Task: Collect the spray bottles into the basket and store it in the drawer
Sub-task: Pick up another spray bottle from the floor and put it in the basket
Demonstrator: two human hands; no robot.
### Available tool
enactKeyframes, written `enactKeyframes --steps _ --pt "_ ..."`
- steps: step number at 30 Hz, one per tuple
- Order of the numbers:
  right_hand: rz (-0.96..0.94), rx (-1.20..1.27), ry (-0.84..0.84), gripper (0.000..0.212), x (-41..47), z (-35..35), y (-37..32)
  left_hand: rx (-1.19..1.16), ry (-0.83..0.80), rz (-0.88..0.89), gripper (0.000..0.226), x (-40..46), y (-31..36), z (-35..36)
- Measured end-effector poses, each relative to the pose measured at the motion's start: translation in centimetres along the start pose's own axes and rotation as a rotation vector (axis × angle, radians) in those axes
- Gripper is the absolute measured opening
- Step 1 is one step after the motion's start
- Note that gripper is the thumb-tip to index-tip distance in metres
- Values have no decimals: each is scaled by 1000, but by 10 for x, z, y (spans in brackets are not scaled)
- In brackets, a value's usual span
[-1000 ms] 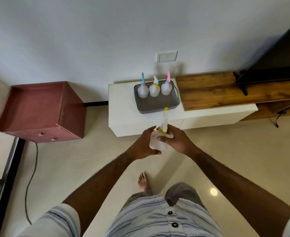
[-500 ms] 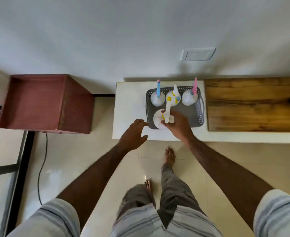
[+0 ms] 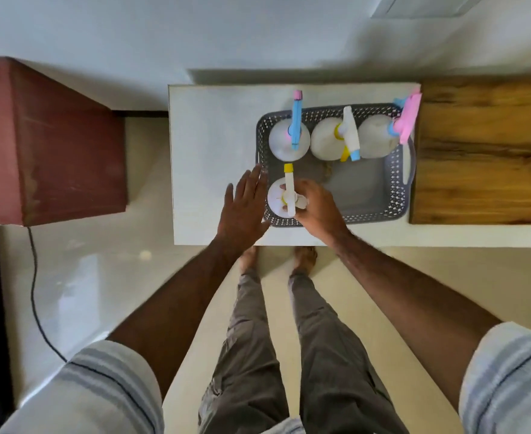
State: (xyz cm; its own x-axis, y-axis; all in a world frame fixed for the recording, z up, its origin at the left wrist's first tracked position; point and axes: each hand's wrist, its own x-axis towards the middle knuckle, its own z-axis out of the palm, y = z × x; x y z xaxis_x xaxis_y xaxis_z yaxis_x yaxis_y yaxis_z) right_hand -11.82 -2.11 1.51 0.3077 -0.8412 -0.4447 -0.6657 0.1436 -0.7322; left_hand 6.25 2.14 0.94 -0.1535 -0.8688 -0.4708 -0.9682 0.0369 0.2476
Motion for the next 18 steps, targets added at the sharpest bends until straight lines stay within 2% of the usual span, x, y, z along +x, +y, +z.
enactKeyframes --steps 8,12,15,18 --pt "88 -82 -4 50 6 15 20 41 -23 63 104 11 -16 11" --pt "117 -107 -31 65 1 13 15 61 -82 63 103 4 -17 2" --pt "156 -130 20 73 -20 3 -4 14 -75 93 91 -12 -10 -22" --pt "217 -125 102 73 -53 -13 -26 -33 55 190 74 -31 2 -58"
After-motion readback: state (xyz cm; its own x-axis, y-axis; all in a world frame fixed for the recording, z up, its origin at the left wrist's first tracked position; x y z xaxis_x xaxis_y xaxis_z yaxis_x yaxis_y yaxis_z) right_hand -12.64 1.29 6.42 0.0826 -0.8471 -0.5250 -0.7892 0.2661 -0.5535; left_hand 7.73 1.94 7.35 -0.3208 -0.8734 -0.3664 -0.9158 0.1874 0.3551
